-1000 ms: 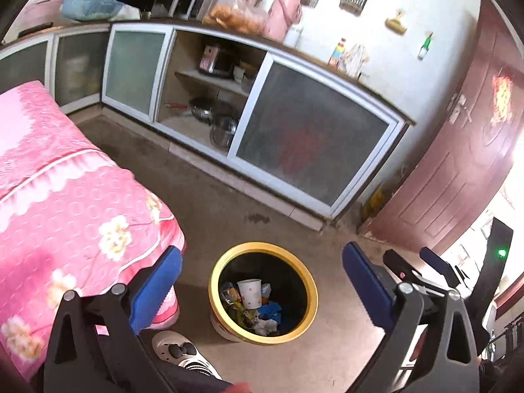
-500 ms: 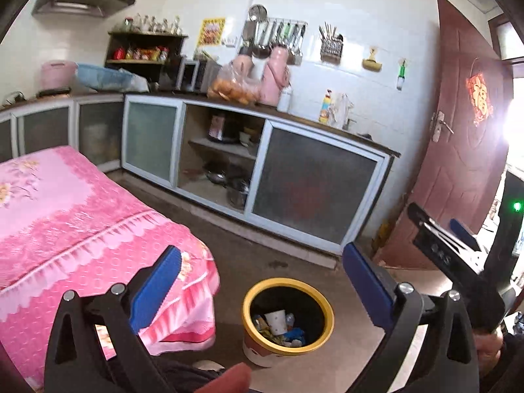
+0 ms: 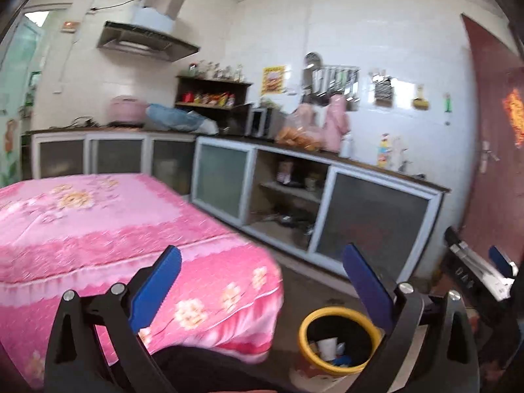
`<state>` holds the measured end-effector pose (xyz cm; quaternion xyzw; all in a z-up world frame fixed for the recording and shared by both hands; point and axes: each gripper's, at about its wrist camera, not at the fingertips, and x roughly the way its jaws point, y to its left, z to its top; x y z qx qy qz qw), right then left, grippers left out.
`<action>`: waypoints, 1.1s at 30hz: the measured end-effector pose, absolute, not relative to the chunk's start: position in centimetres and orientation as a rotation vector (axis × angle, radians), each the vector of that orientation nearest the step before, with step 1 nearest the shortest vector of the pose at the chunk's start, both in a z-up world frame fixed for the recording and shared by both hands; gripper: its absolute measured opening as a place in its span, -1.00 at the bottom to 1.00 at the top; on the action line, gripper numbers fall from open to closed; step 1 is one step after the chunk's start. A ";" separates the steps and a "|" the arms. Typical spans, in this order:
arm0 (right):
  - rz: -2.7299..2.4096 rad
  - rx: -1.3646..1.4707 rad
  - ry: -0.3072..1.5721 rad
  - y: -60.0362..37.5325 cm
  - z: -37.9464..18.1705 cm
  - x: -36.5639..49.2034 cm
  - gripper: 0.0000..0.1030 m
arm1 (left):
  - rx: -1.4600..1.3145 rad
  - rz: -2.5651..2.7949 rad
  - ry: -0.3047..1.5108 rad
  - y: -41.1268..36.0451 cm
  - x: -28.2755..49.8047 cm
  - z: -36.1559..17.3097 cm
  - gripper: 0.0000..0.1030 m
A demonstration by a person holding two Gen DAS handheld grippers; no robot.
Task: Collect trash
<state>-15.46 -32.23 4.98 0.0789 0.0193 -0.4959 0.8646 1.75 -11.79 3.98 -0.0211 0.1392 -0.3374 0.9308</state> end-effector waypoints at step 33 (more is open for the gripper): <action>-0.908 0.128 0.187 -29.1 -0.3 -13.1 0.84 | -0.008 -0.497 0.322 -9.7 0.0 -0.2 0.85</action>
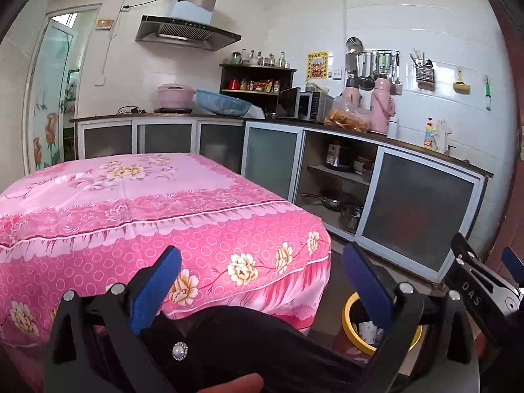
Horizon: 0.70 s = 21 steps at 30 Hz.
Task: Collect trash
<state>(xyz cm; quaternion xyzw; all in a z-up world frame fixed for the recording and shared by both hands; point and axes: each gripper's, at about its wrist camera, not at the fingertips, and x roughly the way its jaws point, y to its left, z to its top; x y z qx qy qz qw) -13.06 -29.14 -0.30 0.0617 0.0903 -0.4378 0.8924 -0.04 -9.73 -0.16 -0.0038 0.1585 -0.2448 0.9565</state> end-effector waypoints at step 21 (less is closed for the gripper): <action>-0.925 0.033 0.144 -27.4 0.3 -13.3 0.84 | 0.032 -0.382 0.287 -9.9 -1.0 0.3 0.85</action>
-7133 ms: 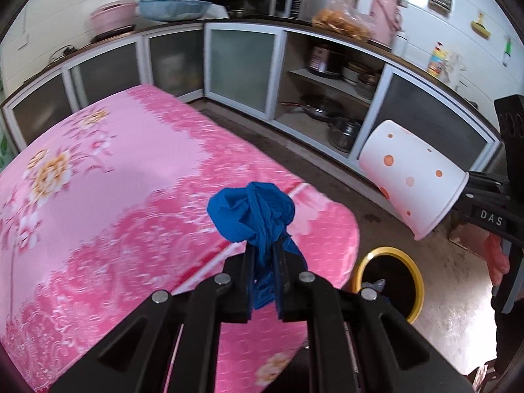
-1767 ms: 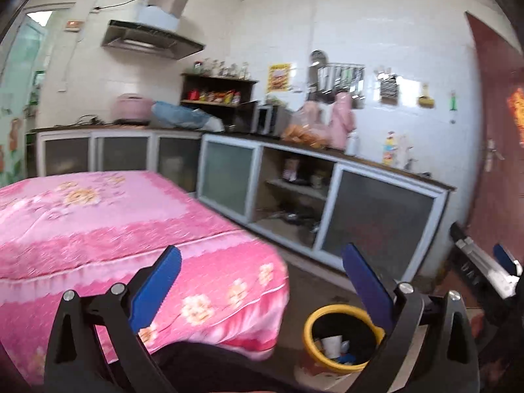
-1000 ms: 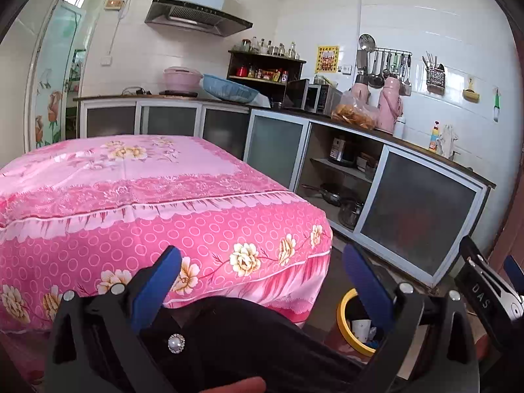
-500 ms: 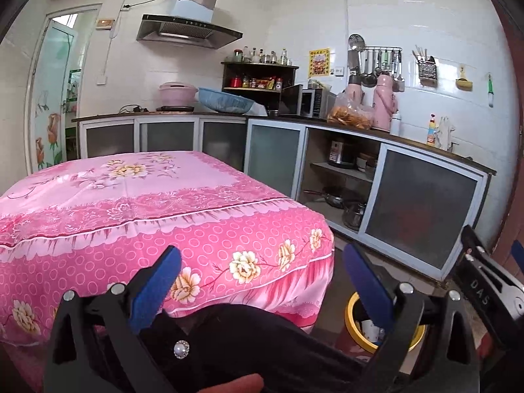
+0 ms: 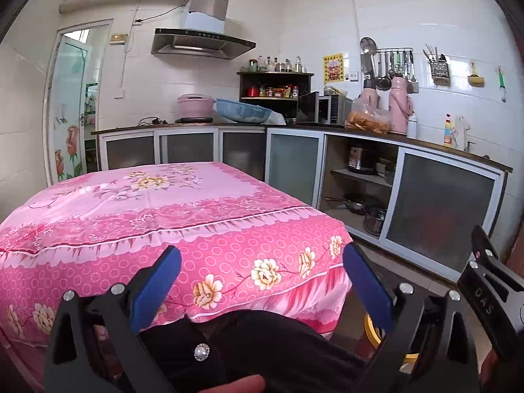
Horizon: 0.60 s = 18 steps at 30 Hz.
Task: Collect trash
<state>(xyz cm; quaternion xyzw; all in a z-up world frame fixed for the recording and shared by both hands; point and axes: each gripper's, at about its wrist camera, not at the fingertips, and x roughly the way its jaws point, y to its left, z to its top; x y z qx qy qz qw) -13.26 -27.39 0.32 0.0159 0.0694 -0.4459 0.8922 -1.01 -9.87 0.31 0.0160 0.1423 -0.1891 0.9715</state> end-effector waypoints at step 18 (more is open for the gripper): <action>-0.955 0.059 0.181 -28.2 0.3 -13.5 0.84 | 0.030 -0.474 0.342 -10.4 -0.2 -0.7 0.85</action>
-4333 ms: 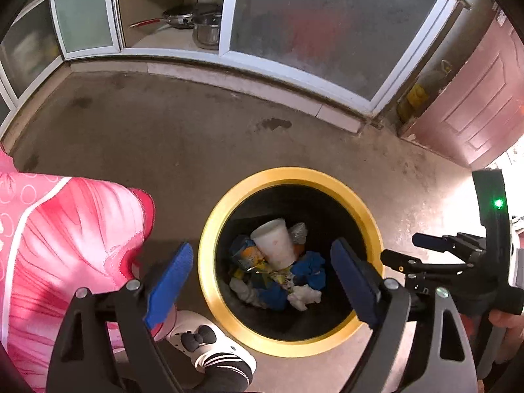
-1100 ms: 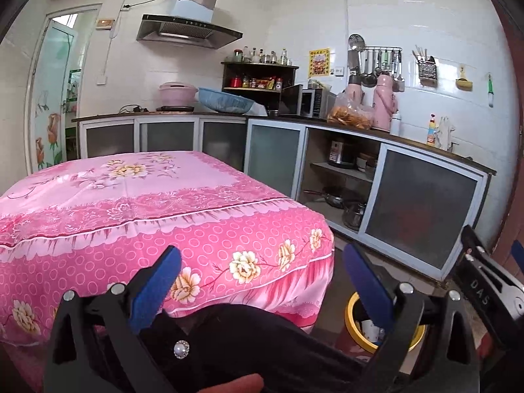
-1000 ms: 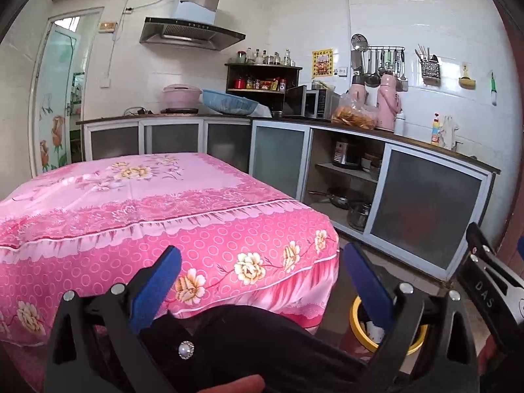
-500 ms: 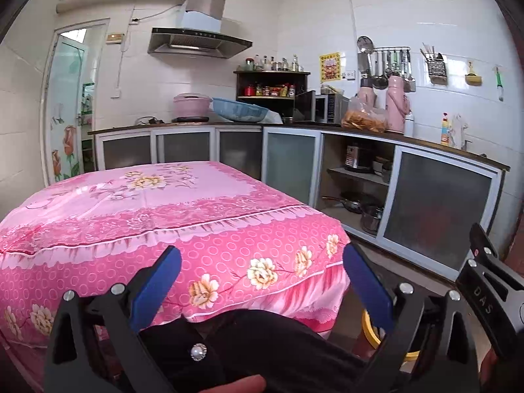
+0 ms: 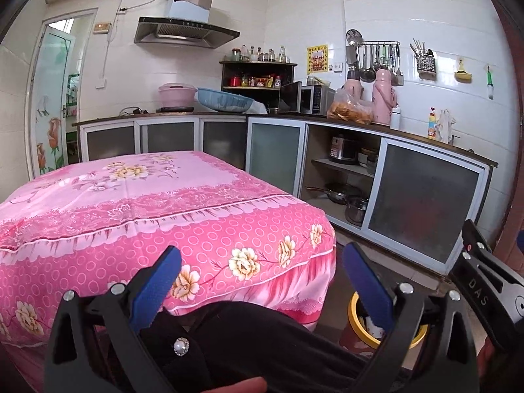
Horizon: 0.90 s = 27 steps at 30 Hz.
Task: Collect trash
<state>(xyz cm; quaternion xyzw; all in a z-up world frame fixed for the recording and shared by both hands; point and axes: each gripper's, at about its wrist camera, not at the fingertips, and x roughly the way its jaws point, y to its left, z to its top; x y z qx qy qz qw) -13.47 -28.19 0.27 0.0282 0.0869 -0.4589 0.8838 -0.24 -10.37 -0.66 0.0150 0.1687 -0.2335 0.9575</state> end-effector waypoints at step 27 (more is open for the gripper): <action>-0.976 0.057 0.176 -28.3 0.0 -13.8 0.84 | 0.052 -0.543 0.384 -11.5 0.4 -1.5 0.85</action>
